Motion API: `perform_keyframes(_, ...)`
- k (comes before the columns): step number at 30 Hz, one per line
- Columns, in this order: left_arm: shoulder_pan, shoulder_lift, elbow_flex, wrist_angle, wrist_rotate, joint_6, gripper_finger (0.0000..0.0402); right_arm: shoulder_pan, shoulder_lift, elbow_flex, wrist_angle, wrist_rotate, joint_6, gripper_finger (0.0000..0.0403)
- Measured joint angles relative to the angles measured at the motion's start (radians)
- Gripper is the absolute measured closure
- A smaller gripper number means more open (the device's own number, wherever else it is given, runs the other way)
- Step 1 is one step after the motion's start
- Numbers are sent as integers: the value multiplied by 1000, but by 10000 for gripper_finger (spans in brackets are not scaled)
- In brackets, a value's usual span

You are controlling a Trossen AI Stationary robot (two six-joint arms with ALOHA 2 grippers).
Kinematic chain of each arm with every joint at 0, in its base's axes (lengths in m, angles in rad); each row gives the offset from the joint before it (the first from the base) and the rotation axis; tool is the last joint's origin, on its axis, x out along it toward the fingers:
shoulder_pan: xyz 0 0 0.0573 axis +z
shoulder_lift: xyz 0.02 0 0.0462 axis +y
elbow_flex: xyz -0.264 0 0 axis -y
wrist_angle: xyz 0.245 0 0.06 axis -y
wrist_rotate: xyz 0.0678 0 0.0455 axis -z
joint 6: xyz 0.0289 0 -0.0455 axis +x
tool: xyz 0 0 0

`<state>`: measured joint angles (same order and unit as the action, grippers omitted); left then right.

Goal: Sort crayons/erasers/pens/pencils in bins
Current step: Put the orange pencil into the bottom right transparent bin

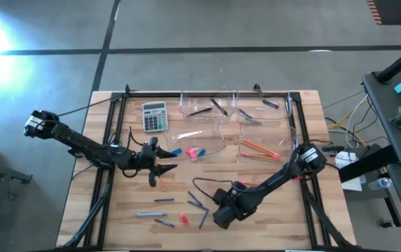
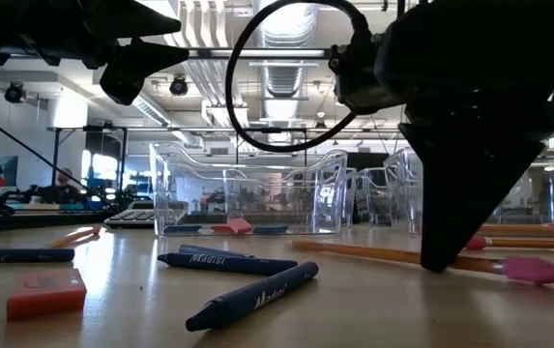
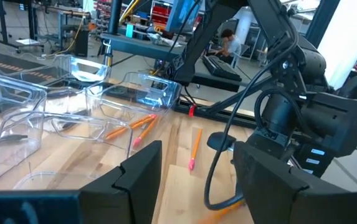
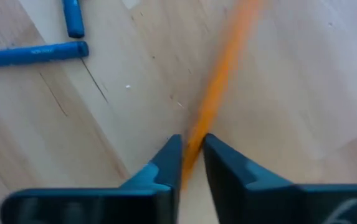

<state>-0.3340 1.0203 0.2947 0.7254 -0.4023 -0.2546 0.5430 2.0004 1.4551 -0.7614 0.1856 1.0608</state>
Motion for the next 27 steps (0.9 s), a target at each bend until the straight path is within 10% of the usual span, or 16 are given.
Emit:
perform_keyframes(16, 0, 0, 0, 0, 0, 0, 217, 2, -245, -4, -255, 213, -6, 389)
perform_keyframes(27, 0, 0, 0, 0, 0, 0, 217, -49, -418, -22, -823, 443, -8, 390)
